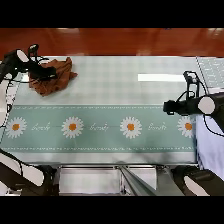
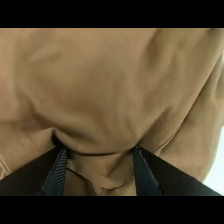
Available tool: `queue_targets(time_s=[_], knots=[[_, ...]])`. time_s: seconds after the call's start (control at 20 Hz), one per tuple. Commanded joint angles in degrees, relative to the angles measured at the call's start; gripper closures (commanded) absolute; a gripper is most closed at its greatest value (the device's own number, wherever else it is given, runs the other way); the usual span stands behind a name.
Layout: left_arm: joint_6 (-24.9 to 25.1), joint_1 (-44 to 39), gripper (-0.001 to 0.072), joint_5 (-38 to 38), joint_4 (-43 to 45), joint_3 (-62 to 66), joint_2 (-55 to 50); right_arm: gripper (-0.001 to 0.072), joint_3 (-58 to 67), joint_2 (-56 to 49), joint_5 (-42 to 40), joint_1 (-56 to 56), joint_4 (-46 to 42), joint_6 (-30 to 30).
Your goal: Fold the shirts.
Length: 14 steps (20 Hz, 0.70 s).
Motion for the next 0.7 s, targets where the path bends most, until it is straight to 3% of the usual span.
queue_targets(time_s=[0.0,0.05,0.1,0.35,0.65], knots=[[2.89,-1.36,0.0227,-3.39,1.53,0.07,-1.77,0.0327,-0.07,0.09,-0.33,0.02,0.52,0.83],[2.84,-1.64,0.0491,-4.66,1.53,0.24,-1.7,0.0327,-0.07,0.09,-0.33,0.02,0.81,0.83],[2.6,-1.68,0.0672,-6.84,1.36,1.09,-1.7,0.0327,-0.04,0.09,-0.26,0.02,1.16,0.83],[1.51,-2.99,0.0673,-15.8,-0.46,10.97,4.44,0.0328,-0.04,2.71,-0.07,0.02,2.58,0.52],[-1.27,-4.37,0.0673,-8.83,-15.23,17.77,22.34,0.0328,-0.04,15.26,0.37,0.02,2.03,0.04]])
